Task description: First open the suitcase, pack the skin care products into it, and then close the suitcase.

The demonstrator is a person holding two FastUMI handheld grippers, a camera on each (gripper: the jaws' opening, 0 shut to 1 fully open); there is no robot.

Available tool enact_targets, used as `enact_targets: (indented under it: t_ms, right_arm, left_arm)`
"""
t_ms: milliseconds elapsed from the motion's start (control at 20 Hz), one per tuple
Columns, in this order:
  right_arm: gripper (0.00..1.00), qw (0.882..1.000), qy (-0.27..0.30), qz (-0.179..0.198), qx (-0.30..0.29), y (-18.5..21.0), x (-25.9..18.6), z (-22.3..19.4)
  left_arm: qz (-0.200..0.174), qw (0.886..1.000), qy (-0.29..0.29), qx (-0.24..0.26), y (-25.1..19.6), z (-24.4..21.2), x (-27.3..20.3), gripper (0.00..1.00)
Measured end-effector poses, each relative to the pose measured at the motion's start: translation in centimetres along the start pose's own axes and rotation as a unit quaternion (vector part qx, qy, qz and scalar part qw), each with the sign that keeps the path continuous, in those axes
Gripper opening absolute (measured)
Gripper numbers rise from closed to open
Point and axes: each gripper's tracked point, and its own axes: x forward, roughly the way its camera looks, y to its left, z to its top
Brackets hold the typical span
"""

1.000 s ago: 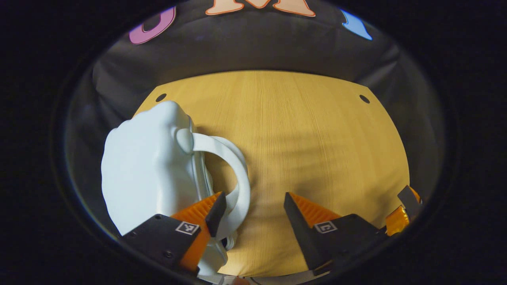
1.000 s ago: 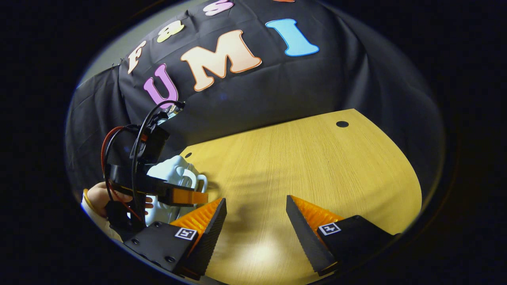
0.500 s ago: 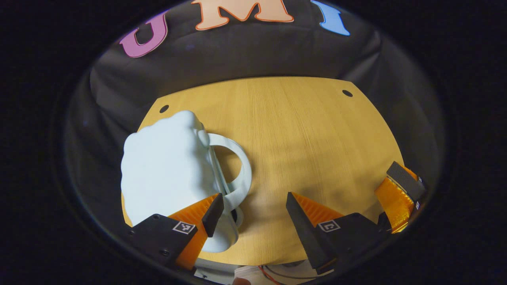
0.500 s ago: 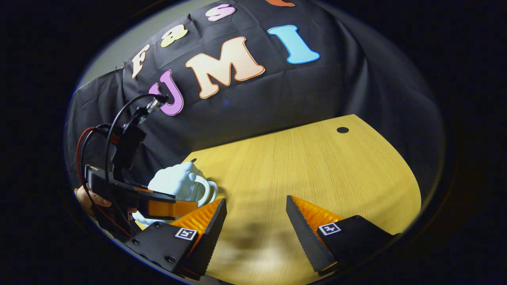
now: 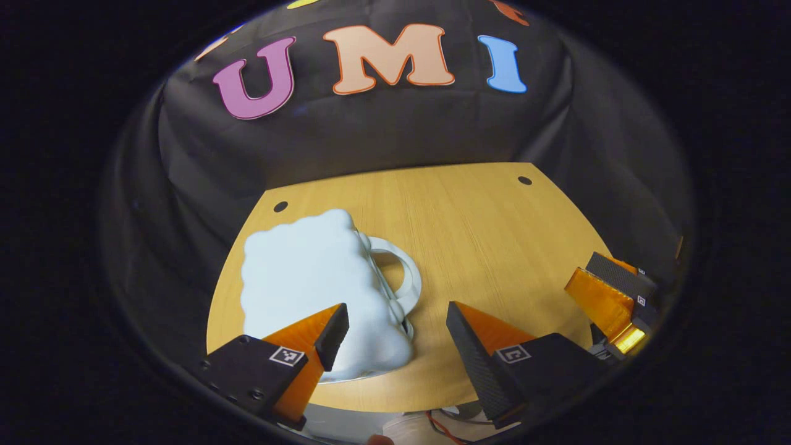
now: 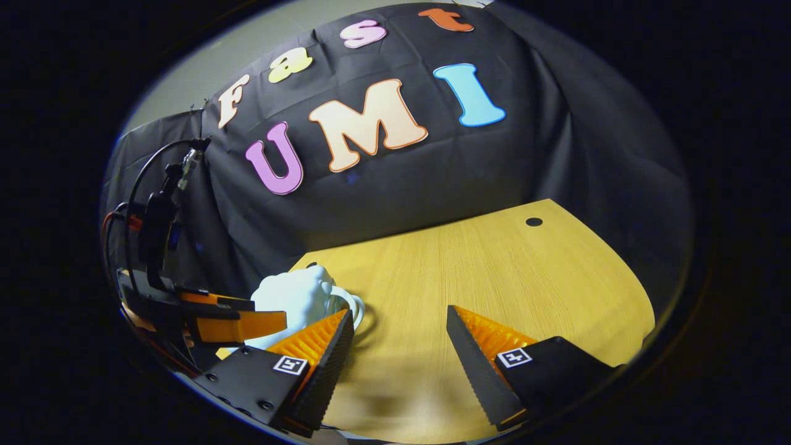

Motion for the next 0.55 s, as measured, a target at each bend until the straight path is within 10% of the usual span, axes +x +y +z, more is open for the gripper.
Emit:
enact_targets:
  t_ms: [550]
  right_arm:
    - [0.95,0.996,-0.063,-0.062,-0.031,4.2,-6.0,1.7]
  left_arm:
    - [-0.054,0.993,-0.099,-0.019,2.1,0.8,-4.5,0.95]
